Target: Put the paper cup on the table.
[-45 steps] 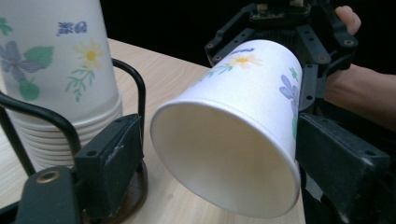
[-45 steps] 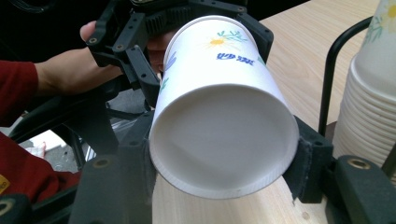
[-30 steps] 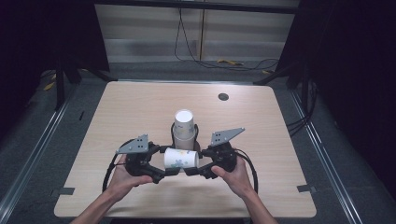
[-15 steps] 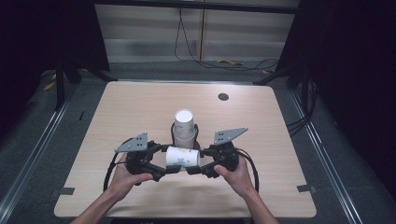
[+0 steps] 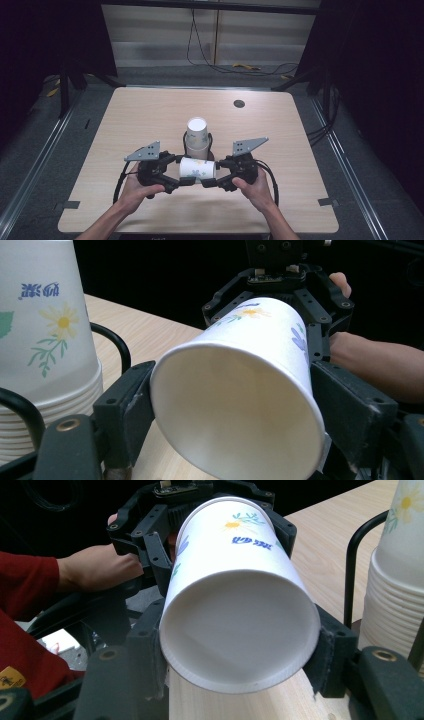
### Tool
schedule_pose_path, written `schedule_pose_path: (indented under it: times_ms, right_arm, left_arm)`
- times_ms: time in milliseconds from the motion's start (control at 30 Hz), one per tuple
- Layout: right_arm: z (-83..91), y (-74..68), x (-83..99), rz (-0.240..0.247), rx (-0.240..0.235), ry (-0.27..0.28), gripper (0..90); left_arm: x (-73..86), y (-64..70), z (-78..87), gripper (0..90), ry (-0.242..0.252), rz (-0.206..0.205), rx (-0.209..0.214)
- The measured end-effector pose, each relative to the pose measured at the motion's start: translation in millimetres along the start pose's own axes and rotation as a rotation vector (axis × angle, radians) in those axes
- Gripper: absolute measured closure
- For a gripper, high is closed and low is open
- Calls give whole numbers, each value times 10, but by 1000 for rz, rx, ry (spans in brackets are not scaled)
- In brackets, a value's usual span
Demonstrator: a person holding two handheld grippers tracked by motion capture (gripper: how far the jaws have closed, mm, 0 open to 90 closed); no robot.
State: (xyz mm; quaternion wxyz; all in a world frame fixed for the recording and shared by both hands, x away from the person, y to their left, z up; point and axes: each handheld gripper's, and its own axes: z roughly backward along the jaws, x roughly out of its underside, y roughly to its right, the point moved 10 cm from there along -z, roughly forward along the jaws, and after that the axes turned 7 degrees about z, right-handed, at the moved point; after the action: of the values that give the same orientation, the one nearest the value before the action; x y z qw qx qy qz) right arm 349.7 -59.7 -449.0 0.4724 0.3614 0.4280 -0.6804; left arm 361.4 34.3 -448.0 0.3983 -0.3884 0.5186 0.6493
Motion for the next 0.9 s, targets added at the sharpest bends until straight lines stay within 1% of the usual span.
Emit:
schedule_pose_path:
  times_ms: [33, 100, 133, 200, 233, 300, 333, 467, 500, 600, 667, 700, 767, 800, 833, 867, 900]
  right_arm:
    - [0, 3, -3, -4, -5, 6, 375]
    - [9, 8, -5, -10, -11, 16, 375]
    - [13, 7, -1, -10, -12, 14, 375]
    - [16, -6, 4, -2, -10, 8, 374]
    - [16, -6, 4, -2, -10, 8, 373]
    - [11, -7, 6, -2, -11, 6, 366]
    - [1, 12, 24, 4, 14, -12, 336]
    - [-13, 18, 60, 3, 19, -32, 317]
    - [-22, 17, 76, 5, 21, -43, 312]
    - [-35, 16, 86, 8, 23, -53, 306]
    - [-54, 26, 87, 16, 36, -57, 247]
    - [-66, 47, 93, 21, 54, -64, 218]
    - [-69, 53, 98, 25, 61, -70, 206]
    - [-72, 62, 101, 26, 69, -72, 183]
    - [-76, 88, 112, 26, 92, -80, 145]
    - [-76, 101, 115, 26, 103, -81, 136]
    - [-76, 101, 115, 26, 103, -81, 136]
  left_arm:
    - [-12, -2, 2, 224, 7, 8, 4]
    - [-16, 4, 4, 243, 6, 10, 10]
    - [-11, 6, 13, 243, -2, 3, 13]
    - [-10, 18, 23, 270, -1, 4, 21]
    - [-15, 16, 31, 270, 1, -4, 23]
    - [-26, 19, 37, 277, 9, -4, 23]
    - [-22, 21, 43, 292, 2, -17, 24]
    - [-9, 36, 35, 296, -5, -20, 23]
    - [3, 44, 38, 298, -24, -26, 17]
    - [3, 47, 46, 298, -26, -27, 13]
    - [3, 23, 64, 297, -40, -39, -7]
    - [4, 23, 68, 296, -45, -35, -5]
    - [2, 4, 80, 296, -48, -41, -15]
    - [3, -5, 86, 295, -52, -41, -21]
    - [5, -9, 97, 295, -59, -34, -27]
    - [2, -16, 104, 295, -57, -40, -30]
    - [0, -15, 112, 295, -56, -40, -31]
